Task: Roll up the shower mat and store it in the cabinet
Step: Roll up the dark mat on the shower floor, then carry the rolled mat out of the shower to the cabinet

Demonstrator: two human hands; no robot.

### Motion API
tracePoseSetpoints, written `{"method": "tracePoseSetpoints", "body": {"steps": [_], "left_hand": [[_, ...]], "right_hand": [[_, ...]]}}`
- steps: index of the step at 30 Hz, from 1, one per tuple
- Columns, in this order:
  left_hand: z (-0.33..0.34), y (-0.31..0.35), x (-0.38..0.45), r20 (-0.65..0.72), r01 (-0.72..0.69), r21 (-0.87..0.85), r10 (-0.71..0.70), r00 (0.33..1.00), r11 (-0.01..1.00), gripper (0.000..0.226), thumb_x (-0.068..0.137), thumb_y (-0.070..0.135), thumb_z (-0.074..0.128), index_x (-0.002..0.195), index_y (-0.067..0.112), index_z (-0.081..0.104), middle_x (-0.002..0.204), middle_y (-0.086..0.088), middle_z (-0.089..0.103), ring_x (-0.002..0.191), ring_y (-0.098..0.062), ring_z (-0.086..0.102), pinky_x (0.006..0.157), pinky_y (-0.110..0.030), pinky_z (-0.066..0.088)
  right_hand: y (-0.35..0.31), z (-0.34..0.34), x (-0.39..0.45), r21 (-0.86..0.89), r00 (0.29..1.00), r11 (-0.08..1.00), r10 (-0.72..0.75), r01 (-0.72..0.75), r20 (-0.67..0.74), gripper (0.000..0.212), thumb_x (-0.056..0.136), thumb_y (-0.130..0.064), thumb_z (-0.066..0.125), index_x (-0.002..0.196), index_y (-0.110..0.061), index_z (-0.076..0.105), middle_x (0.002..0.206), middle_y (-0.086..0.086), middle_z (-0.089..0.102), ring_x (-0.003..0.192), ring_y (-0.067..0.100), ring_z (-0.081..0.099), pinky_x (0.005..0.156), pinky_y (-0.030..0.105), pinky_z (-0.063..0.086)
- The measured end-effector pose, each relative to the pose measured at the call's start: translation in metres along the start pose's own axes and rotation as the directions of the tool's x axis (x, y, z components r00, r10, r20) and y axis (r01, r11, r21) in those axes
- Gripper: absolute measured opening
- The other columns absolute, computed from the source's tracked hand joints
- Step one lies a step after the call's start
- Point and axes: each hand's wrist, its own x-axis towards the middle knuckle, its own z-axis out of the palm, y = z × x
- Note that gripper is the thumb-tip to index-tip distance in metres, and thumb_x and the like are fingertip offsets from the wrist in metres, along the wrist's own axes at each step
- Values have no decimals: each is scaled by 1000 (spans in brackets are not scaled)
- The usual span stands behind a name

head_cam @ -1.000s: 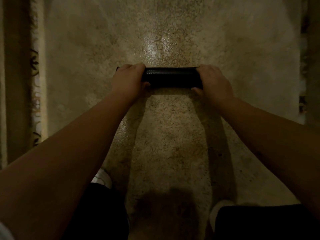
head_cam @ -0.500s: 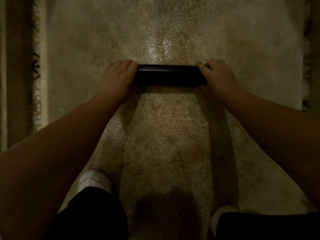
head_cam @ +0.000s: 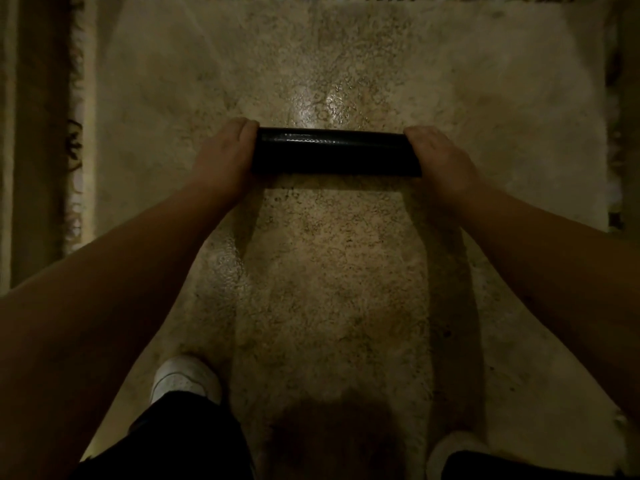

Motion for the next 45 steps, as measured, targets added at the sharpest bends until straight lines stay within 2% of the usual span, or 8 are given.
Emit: {"method": "tracePoseSetpoints", "body": {"steps": [9, 13, 16, 21, 24, 28, 35, 45], "left_hand": [[-21, -22, -5, 318, 177, -291, -79, 945, 940, 71, 61, 37, 85, 122, 20, 51, 109, -1, 58, 95, -17, 54, 74, -28, 42], [-20, -29, -25, 377, 404, -598, -201, 904, 693, 61, 67, 20, 84, 120, 23, 53, 111, -2, 58, 95, -14, 60, 70, -21, 47], [-24, -32, -32, 445, 496, -811, -224, 867, 311, 46, 79, 13, 73, 121, 17, 56, 110, -5, 61, 97, -22, 63, 70, -27, 52], [-28, -29, -31, 444, 462, -887, -276, 853, 2, 39, 89, 20, 63, 126, 30, 55, 128, -1, 46, 107, -28, 57, 78, -38, 55], [-33, -18, -24, 398, 418, -908, -315, 862, -4, 43, 88, 20, 66, 128, 31, 56, 129, 1, 45, 108, -27, 57, 73, -32, 55], [-47, -9, -15, 331, 367, -929, -358, 873, 36, 43, 89, 21, 65, 129, 28, 54, 132, -7, 44, 106, -26, 60, 73, -30, 54], [-101, -3, -9, 350, 357, -934, -161, 923, 19, 54, 77, 13, 72, 124, 23, 48, 123, -10, 45, 97, -24, 57, 67, -24, 53], [-225, 21, -22, 219, 265, -924, -185, 958, 277, 43, 72, 29, 75, 107, 38, 51, 110, 1, 52, 87, -20, 62, 61, -25, 55]], "right_hand": [[4, -43, 24, 120, 914, 985, 63, -120, 400, 63, 64, -19, 86, 122, -18, 60, 108, 5, 63, 98, 23, 58, 82, 31, 43], [8, -40, 13, 274, 856, 914, 129, -298, 500, 60, 64, -16, 87, 117, -25, 61, 104, -4, 60, 89, 12, 58, 74, 23, 45], [6, -38, 4, 557, 833, 677, 157, -482, 530, 46, 72, -4, 79, 107, -28, 60, 105, -4, 61, 86, 4, 63, 62, 10, 50], [-6, -35, 1, 836, 846, 179, 247, -519, 472, 35, 91, -7, 60, 122, -21, 57, 124, 6, 52, 111, 26, 57, 78, 34, 53], [-18, -35, -3, 862, 826, 96, 357, -498, 437, 41, 95, -15, 57, 135, -22, 49, 134, 6, 45, 116, 25, 53, 72, 32, 53], [-20, -45, 1, 857, 866, 276, 388, -435, 314, 66, 85, -11, 70, 143, -14, 39, 125, 3, 50, 108, 18, 57, 75, 28, 55], [-15, -106, 12, 824, 896, 361, 258, -437, 362, 35, 71, -30, 72, 105, -29, 64, 108, -2, 64, 93, 13, 66, 62, 22, 55], [-67, -241, -14, 869, 914, 301, 236, -393, 331, 35, 69, -26, 72, 104, -28, 67, 102, -3, 67, 85, 11, 70, 60, 25, 54]]}}
